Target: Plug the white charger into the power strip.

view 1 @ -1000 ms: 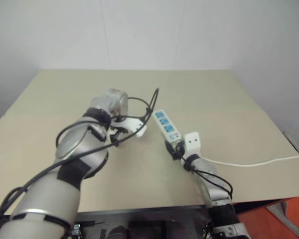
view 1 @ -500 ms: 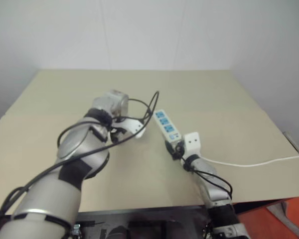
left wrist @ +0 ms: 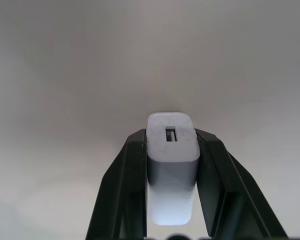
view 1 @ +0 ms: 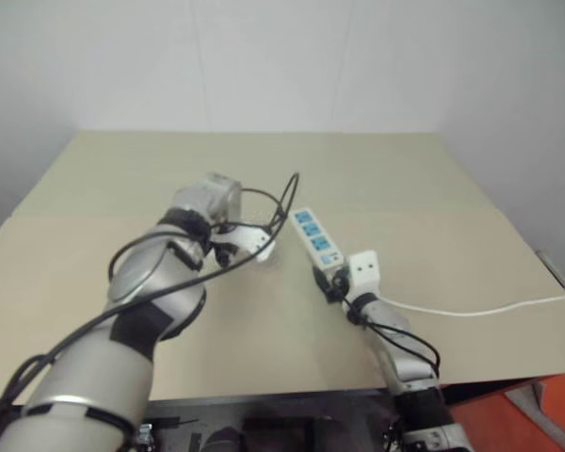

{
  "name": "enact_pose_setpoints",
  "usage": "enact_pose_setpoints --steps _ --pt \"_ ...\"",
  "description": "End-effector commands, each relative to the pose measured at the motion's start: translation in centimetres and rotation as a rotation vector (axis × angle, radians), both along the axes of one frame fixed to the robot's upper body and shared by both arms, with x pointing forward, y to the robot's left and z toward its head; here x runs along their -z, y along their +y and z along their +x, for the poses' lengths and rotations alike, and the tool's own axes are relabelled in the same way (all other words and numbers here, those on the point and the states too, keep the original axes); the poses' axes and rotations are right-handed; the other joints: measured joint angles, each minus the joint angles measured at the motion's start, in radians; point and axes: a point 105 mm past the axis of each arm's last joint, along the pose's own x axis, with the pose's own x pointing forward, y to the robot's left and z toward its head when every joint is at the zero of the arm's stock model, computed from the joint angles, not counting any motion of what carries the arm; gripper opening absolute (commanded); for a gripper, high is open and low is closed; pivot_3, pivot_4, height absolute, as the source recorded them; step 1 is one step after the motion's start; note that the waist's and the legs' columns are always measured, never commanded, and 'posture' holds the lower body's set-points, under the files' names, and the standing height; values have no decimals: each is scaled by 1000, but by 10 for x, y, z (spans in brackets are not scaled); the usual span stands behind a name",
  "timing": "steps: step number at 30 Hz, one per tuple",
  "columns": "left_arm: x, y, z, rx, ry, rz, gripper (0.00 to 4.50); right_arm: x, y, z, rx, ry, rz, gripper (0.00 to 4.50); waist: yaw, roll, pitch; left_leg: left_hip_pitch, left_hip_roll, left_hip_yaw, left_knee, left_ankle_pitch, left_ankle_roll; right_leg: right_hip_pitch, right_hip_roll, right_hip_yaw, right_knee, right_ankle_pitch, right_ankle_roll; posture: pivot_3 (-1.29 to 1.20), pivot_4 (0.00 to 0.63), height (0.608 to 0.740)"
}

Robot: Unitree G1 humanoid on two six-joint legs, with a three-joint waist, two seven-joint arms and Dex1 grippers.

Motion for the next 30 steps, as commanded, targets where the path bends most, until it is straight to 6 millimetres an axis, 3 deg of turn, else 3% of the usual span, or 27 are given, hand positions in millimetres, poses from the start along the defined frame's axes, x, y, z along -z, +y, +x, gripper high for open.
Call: enact_pose_setpoints --steps 1,4,6,12,17,19,26,30 --pt "-55 -25 -3 57 -23 -318 1004 1 -4 -2 -86 4 -4 3405 -1 0 0 -1 0 0 0 0 0 0 0 0 0 0 0 0 150 740" --pt "-97 -32 -17 111 50 -705 1004 -14 -6 2 -227 -47 -22 3405 -3 0 0 -2 0 0 0 0 0 -1 0 -1 0 0 0 0 150 740" --pt "-117 -25 -20 130 42 -950 1004 -24 -4 3 -354 -79 -74 3405 -6 0 0 -1 0 0 0 0 0 -1 0 -1 0 0 0 0 150 740" --pt "-131 16 -25 -13 140 -1451 1004 -50 18 0 -740 -145 -195 3405 -25 1 0 2 1 -2 0 0 0 0 0 0 2 1 0 0 150 740" --pt "-106 35 -52 -105 368 -1632 1004 -58 44 -16 -1059 -168 -209 3405 -33 1 1 0 2 -7 3 0 0 -2 0 -1 10 1 0 0 150 740" --pt "-87 37 -60 -159 402 -1625 1004 -46 50 -20 -1137 -147 -282 3405 -28 1 1 -1 2 -9 3 0 0 -2 0 -2 11 1 0 0 150 740" --pt "-51 27 -71 -245 443 -1591 1004 -14 58 -26 -1216 -49 -313 3405 -7 2 1 1 0 -10 5 1 -1 0 -3 -3 14 1 0 0 150 740" --pt "-42 21 -73 -238 475 -1570 1004 3 53 -30 -1221 26 -286 3405 -3 2 1 3 0 -9 5 1 -2 1 -2 -3 14 1 -1 0 150 740"
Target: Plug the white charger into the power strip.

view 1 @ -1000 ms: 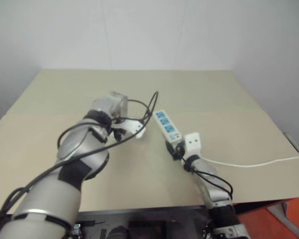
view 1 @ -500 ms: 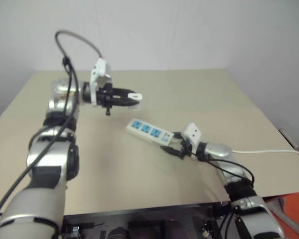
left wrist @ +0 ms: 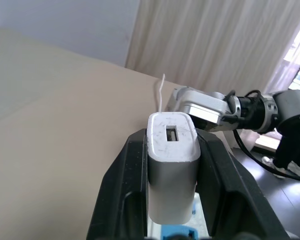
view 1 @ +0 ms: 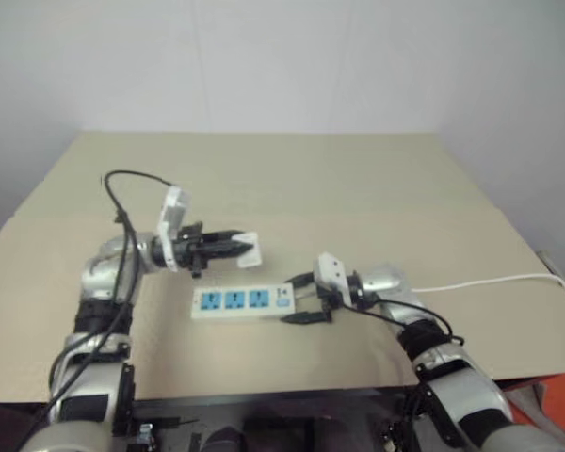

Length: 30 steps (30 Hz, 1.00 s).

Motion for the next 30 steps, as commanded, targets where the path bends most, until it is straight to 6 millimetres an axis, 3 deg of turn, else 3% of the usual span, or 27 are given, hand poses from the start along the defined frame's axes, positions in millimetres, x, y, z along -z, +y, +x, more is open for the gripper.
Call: enact_pose_setpoints --steps 1,9,13,30 --pt "-5 -6 -5 46 -48 8 1004 9 -4 -4 -16 4 -22 3405 0 0 0 0 0 0 0 0 0 0 0 0 0 0 0 0 150 740" --pt "5 -8 -10 130 -50 105 1004 23 -13 -2 32 25 -42 3405 1 0 0 3 0 2 0 0 0 3 0 0 -1 0 0 0 150 740" --pt "13 -11 -10 152 -38 146 1004 30 -15 -2 48 109 -63 3405 4 0 0 15 0 6 -3 0 0 16 0 -1 -5 -1 0 0 150 740" --pt "31 -14 -12 170 -53 199 1004 42 -19 -1 94 138 -84 3405 6 0 -1 17 0 6 -2 0 0 17 0 0 -5 -1 -1 0 150 740"
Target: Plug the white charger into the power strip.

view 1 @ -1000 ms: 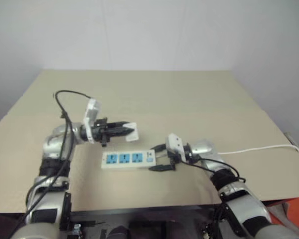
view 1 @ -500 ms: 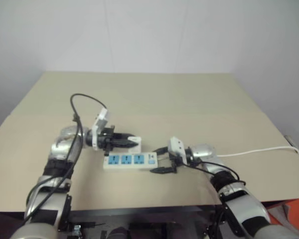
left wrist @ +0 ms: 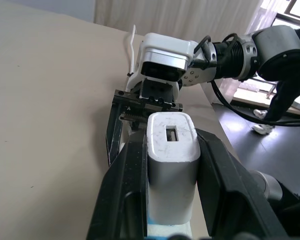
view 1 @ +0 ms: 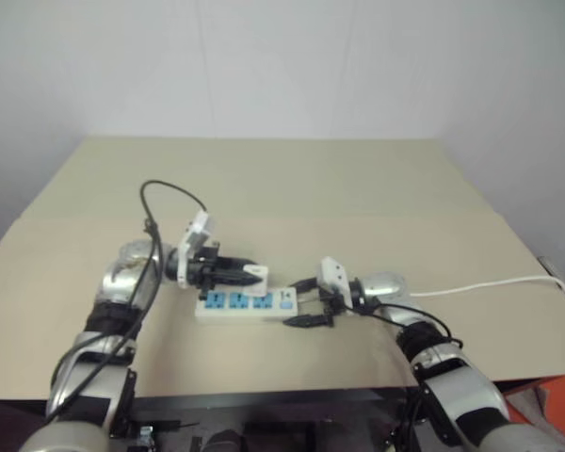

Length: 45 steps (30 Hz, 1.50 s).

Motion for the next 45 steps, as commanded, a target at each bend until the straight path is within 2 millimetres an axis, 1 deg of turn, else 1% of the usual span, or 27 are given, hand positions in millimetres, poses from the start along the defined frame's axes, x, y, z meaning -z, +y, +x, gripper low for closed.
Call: enact_pose_setpoints --steps 1,5,11,16,19,29,35,45 --pt "1 -4 -2 32 -45 28 1004 27 -12 -4 45 70 -91 3405 0 0 0 0 0 0 0 0 0 0 0 0 0 0 0 0 150 740" --pt "8 -6 -2 38 -31 36 1004 26 -11 -3 45 64 -93 3405 0 0 0 1 0 0 0 0 0 0 0 1 0 0 0 0 150 740" --pt "8 -14 5 20 3 -16 1004 27 -11 -4 44 60 -96 3405 1 0 -1 2 0 0 0 0 0 1 0 1 0 0 0 0 150 740" --pt "16 -15 5 40 20 24 1004 28 -13 -5 42 62 -101 3405 0 0 -1 2 0 0 0 0 0 1 0 1 0 0 0 0 150 740" --pt "20 -14 5 44 15 56 1004 28 -14 -5 45 62 -104 3405 0 0 -2 3 0 0 0 0 0 1 0 1 0 0 0 0 150 740" --pt "24 -11 10 47 19 125 1004 31 -14 -4 52 59 -117 3405 1 0 -5 4 0 0 0 0 0 2 0 2 0 -1 0 0 150 740" --pt "27 -9 9 43 -30 83 1004 30 -14 -4 54 55 -112 3405 1 0 -5 5 0 0 0 0 0 3 0 2 0 -1 0 0 150 740" --pt "47 7 -1 4 -11 47 1004 31 -16 -6 45 51 -110 3405 0 0 -6 6 0 -2 -2 0 0 3 0 3 0 -1 0 0 150 740"
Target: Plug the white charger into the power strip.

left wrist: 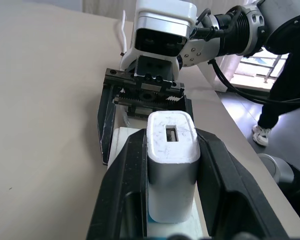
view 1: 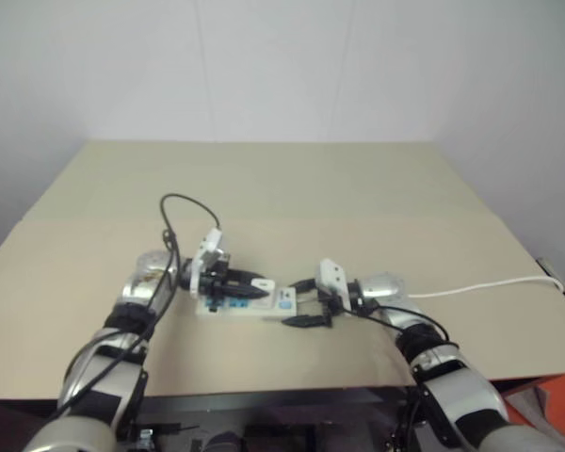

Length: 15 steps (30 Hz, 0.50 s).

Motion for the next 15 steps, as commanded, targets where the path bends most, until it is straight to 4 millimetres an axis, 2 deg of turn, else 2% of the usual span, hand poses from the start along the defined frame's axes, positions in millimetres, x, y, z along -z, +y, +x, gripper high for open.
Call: enact_pose_setpoints --steps 1,11,15 --pt "17 16 -4 -40 30 37 1004 27 -17 -7 25 67 -97 3405 0 0 0 0 0 0 0 0 0 0 0 0 0 0 0 0 150 740" --pt "48 22 -14 3 -17 197 1004 27 -17 -7 29 63 -92 3405 0 1 -7 2 0 1 -3 0 0 1 0 1 -2 -1 -1 0 150 740" --pt "57 26 -16 11 -23 240 1004 27 -18 -7 32 62 -93 3405 0 8 -13 7 1 1 -5 0 0 9 1 -1 -8 -1 -1 0 150 740"
